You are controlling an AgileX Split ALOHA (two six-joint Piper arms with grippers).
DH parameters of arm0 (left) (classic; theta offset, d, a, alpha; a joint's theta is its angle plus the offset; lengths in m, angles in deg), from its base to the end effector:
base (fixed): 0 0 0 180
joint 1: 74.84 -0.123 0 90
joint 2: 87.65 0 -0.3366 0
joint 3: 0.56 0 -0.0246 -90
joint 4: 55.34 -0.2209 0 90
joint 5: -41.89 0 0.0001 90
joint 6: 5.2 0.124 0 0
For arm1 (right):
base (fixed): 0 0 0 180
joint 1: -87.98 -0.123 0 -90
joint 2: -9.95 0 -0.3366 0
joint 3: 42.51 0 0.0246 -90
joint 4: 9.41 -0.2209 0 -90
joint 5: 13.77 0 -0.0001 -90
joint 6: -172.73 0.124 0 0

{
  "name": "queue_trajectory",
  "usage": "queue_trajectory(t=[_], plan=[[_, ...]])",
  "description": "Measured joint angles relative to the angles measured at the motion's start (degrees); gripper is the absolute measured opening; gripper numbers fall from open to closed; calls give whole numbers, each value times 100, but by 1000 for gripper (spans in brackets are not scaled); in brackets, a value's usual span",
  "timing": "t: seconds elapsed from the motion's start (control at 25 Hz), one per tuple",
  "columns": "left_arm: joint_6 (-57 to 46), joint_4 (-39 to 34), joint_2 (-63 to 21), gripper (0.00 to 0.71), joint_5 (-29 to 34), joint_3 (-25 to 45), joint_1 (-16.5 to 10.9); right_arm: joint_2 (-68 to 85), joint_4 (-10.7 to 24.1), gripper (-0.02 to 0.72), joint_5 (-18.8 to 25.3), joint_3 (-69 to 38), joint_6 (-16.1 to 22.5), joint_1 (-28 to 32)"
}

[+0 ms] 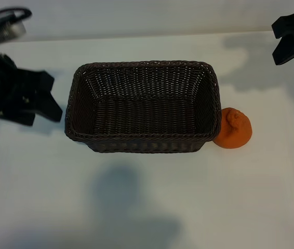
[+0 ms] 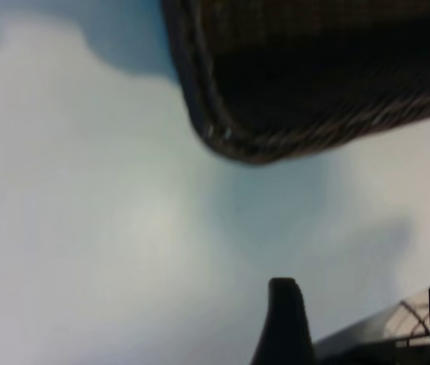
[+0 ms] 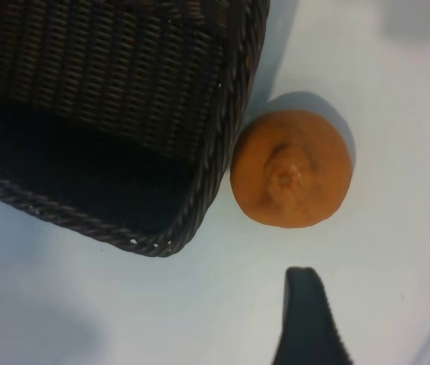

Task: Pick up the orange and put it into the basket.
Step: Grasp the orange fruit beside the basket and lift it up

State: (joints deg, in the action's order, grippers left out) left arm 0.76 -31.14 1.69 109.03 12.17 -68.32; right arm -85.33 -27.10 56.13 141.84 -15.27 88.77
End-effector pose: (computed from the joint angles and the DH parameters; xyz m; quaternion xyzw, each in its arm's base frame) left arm 0.2356 -0.0741 0.3254 0.0433 0.9745 -0.2004 0.0910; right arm 0.2934 0.0314 0.3675 -0.0333 0.9742 0.1381 0.1756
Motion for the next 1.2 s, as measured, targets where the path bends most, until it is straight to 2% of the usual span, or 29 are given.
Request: queue_trajectory(t=[0.28, 0.52, 0.8, 1.04, 1.2], plan=[[428, 527, 0, 573, -13, 135, 0, 0, 0, 433, 0, 0, 0, 0], [458, 561, 0, 573, -17, 135, 0, 0, -14, 433, 0, 0, -6, 0], [642, 561, 0, 573, -91, 135, 0, 0, -272, 433, -72, 0, -6, 0], [698, 561, 0, 573, -166, 135, 0, 0, -265, 433, -126, 0, -348, 0], [723, 561, 0, 573, -166, 135, 0, -42, -134, 442, -112, 0, -410, 0]])
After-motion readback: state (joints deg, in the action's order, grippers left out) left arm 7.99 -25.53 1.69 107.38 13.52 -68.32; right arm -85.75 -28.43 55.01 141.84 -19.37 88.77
